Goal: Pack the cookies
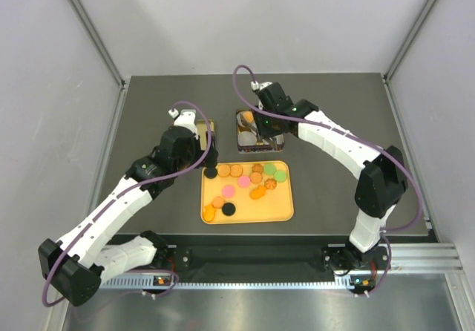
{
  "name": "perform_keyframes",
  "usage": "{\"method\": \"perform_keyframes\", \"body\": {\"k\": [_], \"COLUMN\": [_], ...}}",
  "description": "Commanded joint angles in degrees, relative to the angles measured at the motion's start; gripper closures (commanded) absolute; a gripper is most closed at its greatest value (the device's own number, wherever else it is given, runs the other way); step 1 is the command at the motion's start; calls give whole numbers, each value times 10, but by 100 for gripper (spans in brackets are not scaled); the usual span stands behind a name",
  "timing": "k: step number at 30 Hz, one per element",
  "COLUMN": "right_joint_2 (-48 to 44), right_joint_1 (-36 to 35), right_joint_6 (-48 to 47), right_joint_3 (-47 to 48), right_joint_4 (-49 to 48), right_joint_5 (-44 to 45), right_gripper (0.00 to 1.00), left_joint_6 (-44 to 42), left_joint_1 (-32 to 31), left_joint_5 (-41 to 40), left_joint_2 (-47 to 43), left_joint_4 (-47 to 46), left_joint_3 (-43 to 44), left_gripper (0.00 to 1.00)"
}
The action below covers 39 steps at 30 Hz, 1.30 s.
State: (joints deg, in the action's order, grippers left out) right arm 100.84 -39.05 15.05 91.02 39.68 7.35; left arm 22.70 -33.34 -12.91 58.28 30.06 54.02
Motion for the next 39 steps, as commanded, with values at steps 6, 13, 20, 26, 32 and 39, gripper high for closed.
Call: {"method": "perform_keyframes", "body": {"k": [6, 13, 20, 26, 32, 39], "right_joint_2": [25, 40, 50, 47, 17, -72], "right_joint_1": [21, 25, 26, 26, 27, 26], "right_joint_6": [3, 5, 7, 6, 4, -4], "right_joint_3": [27, 30, 35, 35, 35, 15], "right_joint_4": [-72, -81, -80, -80, -72, -40], "right_joint_5": [-2, -3, -11, -12, -5, 0], "right_gripper": [62, 59, 57, 48, 48, 50], "left_joint_6": [2, 1, 2, 2, 2, 2], "left_joint_1": [4, 4, 5, 4, 4, 4], "left_joint_5": [-5, -5, -6, -5, -5, 1], "left_joint_2": [-18, -17, -17, -15, -15, -16], "left_joint_4": [-20, -19, -18, -19, -19, -20], "left_joint_3": [-7, -8, -9, -9, -9, -3], "left_gripper": [1, 1, 1, 1, 1, 1]}}
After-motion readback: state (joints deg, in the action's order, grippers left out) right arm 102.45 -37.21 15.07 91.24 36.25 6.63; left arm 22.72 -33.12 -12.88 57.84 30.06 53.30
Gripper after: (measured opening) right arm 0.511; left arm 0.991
